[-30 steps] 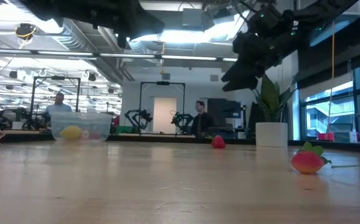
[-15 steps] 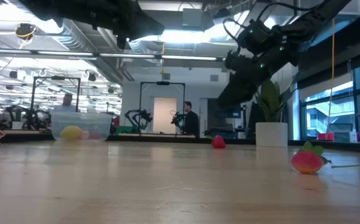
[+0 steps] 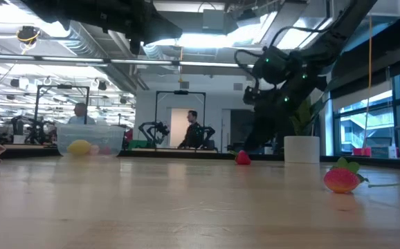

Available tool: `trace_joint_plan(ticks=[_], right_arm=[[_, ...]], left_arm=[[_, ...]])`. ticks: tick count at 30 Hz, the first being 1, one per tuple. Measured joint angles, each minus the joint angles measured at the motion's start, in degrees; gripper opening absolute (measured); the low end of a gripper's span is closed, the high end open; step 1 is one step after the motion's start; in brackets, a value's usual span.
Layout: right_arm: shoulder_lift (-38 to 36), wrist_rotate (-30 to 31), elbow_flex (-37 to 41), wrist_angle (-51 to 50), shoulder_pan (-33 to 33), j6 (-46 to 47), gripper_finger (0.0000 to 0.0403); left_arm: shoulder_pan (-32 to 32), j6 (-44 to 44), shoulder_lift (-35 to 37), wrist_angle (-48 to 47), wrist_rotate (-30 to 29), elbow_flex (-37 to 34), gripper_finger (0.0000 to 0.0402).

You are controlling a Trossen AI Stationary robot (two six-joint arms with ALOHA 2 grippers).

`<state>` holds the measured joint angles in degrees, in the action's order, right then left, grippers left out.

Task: Pick and placing Produce into tupperware
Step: Put the red strawberry into the transparent container

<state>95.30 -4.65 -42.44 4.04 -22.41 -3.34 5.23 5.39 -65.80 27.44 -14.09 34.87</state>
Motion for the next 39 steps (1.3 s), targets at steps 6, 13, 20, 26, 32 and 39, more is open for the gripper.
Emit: trace_joint_plan(ticks=[6, 13, 20, 26, 32, 39], right_arm=[[3.1, 2.7, 0.0, 2.4, 0.0, -0.1, 0.0269], [5.3, 2.7, 0.0, 4.4, 0.0, 0.1, 0.0269], [5.5, 2.5, -0.5, 5.3, -0.3, 0.3, 0.0267], [5.5, 2.5, -1.0, 4.2, -1.7, 1.6, 0.0227], [5.5, 2.5, -1.0, 4.1, -2.2, 1.5, 0.0166], [5.5, 2.5, -1.0, 4.1, -2.2, 1.7, 0.0141]], left_arm=[[0.0, 0.0, 0.0, 0.0, 0.0, 0.0, 0.0007], [0.0, 0.0, 0.0, 0.0, 0.0, 0.0, 0.0002], [0.1, 0.0, 0.0, 0.0, -1.5, 0.0, 0.0019], [0.1, 0.0, 0.0, 0.0, -2.2, 0.0, 0.0034], [0.1, 0.0, 0.0, 0.0, -2.2, 0.0, 0.0047], [0.1, 0.0, 0.0, -0.1, -2.2, 0.0, 0.0062]])
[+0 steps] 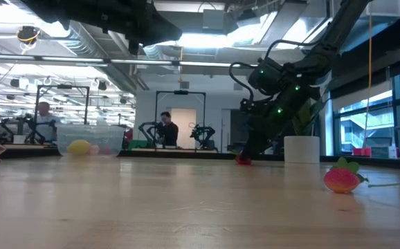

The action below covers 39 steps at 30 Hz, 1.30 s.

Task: Pick and placing Produce into tupperware
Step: Put the red strawberry into the transparent container

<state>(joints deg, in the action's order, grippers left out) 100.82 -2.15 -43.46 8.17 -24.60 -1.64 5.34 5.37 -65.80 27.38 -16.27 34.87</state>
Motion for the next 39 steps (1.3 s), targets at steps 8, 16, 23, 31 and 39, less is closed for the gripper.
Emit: trace_joint_plan(ticks=[8, 16, 23, 31, 39], right_arm=[[0.0, -5.6, -1.5, 0.1, 0.3, 4.5, 0.0139], [0.0, -13.0, -10.9, -1.5, 5.9, 4.6, 0.0139], [3.6, -12.8, -21.8, -2.8, 13.8, 2.8, 0.0139], [18.6, -13.1, -35.1, -3.1, 18.8, 2.6, 0.0140], [26.8, -13.1, -40.0, -4.5, 19.4, 2.7, 0.0140]], left_arm=[[0.0, 0.0, 0.0, 0.0, 0.0, 0.0, 0.0077], [0.0, 0.0, 0.0, 0.0, 0.0, 0.0, 0.0091], [0.0, 0.0, 0.0, 0.2, 0.0, 0.0, 0.0102], [-0.2, 0.0, 0.5, 0.6, 0.8, 0.0, 0.0113], [-1.5, -3.3, 6.3, 0.0, 0.8, 0.1, 0.0120]])
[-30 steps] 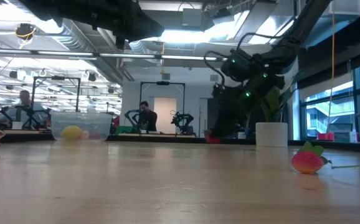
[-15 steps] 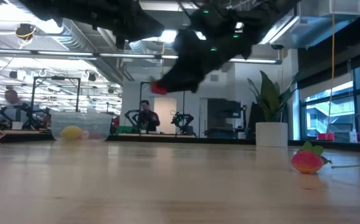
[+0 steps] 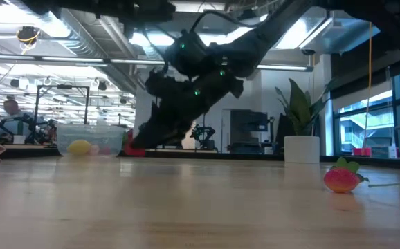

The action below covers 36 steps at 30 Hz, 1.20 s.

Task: Pick and placing Produce into tupperware
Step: Put the red strawberry into the transparent container

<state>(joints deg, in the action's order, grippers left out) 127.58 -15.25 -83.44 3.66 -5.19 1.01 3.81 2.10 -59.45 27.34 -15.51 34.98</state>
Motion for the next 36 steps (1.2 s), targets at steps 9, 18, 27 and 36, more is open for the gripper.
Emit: trace_joint_plan(ticks=[9, 18, 27, 36], right_arm=[[0.3, 0.0, 0.0, 0.3, 0.0, 0.2, 0.0150], [0.3, 0.0, 0.0, 0.3, 0.0, 0.4, 0.0193], [-0.9, 0.0, 0.0, -1.4, -0.4, 3.5, 0.0197], [-16.0, 3.3, 0.1, -11.4, -1.1, -8.5, 0.0197]], left_arm=[[-0.3, -1.2, 4.1, -3.1, 0.0, 0.0, 0.0107], [-0.3, -1.1, 4.0, -4.6, 0.0, -0.1, 0.0089], [-0.2, -1.2, 4.0, -4.8, 0.0, -0.1, 0.0073], [-0.2, -0.9, 4.0, -5.1, -0.1, -0.1, 0.0079]])
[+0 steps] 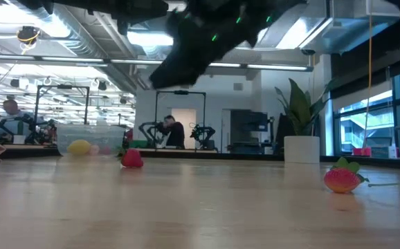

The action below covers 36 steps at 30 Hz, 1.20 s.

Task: Pick and placing Produce into tupperware
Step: Put the red strawberry into the transparent container

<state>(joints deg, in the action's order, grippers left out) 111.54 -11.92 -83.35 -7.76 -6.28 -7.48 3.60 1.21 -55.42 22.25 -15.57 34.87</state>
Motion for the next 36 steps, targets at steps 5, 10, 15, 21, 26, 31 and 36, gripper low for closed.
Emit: trace_joint_plan(ticks=[5, 10, 15, 21, 26, 31, 36], right_arm=[[-9.7, 1.2, 5.7, -1.6, -1.8, 0.7, 0.0197], [-22.2, 4.2, 18.4, -1.1, -3.7, 3.3, 0.0197], [-37.0, 9.1, 32.6, 2.8, -3.9, 4.3, 0.0197], [-52.8, 11.0, 46.3, 11.4, -3.9, 7.5, 0.0197], [-60.6, 12.3, 52.9, 15.2, -4.1, 10.9, 0.0197], [-63.5, 12.3, 55.3, 16.1, -4.1, 11.8, 0.0197], [-63.7, 12.3, 55.6, 16.3, -4.1, 11.8, 0.0197]], left_arm=[[0.0, 1.5, 0.0, -0.7, 0.0, 0.0, 0.0098], [0.0, 1.5, 0.0, -0.8, 0.0, 0.0, 0.0115], [0.0, 1.2, 0.0, -0.9, 0.1, 0.0, 0.0145], [0.0, 0.2, 0.0, -0.9, 0.2, 0.0, 0.0218], [0.0, 6.1, 0.0, -0.8, 0.2, 0.0, 0.0253], [-0.1, 7.2, -0.4, -1.0, 4.3, 0.0, 0.0258], [-2.6, -2.2, -0.7, -7.4, -0.7, 0.0, 0.0251]])
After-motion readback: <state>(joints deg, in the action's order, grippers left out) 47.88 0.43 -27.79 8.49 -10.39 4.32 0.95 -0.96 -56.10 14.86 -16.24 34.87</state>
